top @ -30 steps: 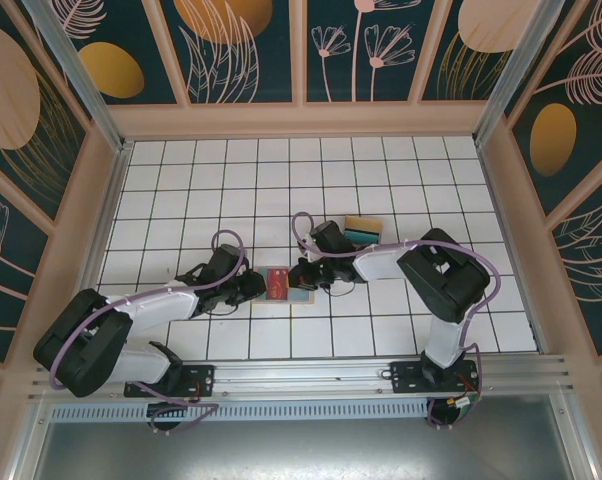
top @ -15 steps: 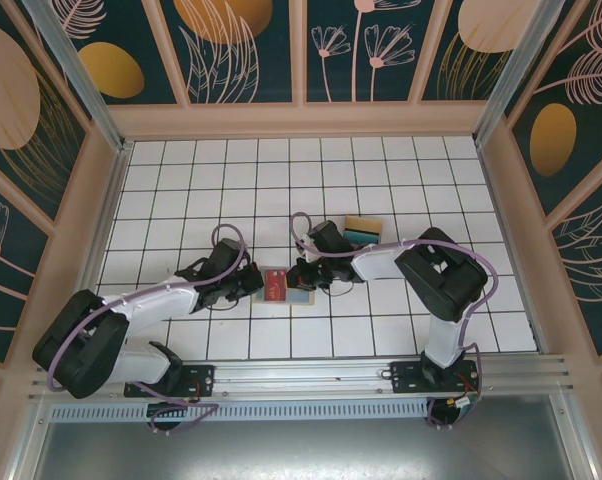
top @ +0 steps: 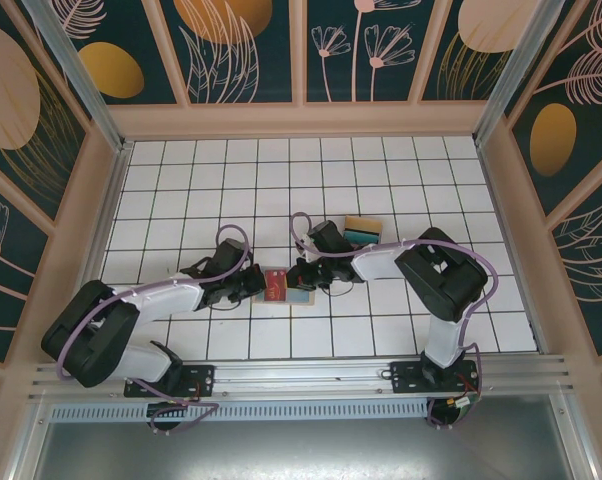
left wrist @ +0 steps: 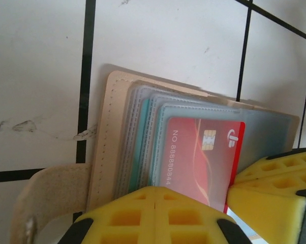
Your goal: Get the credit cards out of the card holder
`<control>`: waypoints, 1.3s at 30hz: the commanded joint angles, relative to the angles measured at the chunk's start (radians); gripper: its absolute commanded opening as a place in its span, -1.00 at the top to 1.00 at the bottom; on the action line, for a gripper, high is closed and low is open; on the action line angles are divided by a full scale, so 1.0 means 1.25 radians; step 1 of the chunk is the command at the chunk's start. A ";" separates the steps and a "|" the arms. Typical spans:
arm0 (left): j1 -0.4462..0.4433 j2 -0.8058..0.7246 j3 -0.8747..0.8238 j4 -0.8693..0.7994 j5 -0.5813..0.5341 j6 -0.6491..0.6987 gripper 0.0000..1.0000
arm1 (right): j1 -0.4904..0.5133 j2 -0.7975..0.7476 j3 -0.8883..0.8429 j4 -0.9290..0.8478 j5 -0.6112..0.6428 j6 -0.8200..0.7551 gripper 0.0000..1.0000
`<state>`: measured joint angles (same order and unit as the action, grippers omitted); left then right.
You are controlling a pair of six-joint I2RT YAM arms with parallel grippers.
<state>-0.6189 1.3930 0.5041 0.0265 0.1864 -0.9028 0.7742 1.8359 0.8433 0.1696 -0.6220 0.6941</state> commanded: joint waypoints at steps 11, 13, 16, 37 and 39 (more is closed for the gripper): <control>0.002 0.051 -0.011 -0.077 -0.068 -0.023 1.00 | -0.016 -0.004 -0.024 -0.005 0.002 0.001 1.00; 0.002 0.055 -0.010 -0.082 -0.072 -0.022 1.00 | -0.022 -0.011 -0.030 -0.006 0.004 0.000 1.00; 0.002 0.060 -0.011 -0.083 -0.071 -0.022 1.00 | -0.028 -0.019 -0.035 -0.012 0.005 -0.004 1.00; 0.001 0.050 -0.013 -0.072 -0.059 -0.021 1.00 | -0.026 0.025 -0.030 0.066 -0.017 0.049 0.60; 0.002 0.049 -0.012 -0.072 -0.059 -0.019 1.00 | -0.025 0.028 -0.031 0.065 -0.017 0.050 0.67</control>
<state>-0.6189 1.4193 0.5175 0.0307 0.1715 -0.9245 0.7414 1.8351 0.8028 0.2516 -0.6563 0.7452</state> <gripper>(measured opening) 0.061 0.181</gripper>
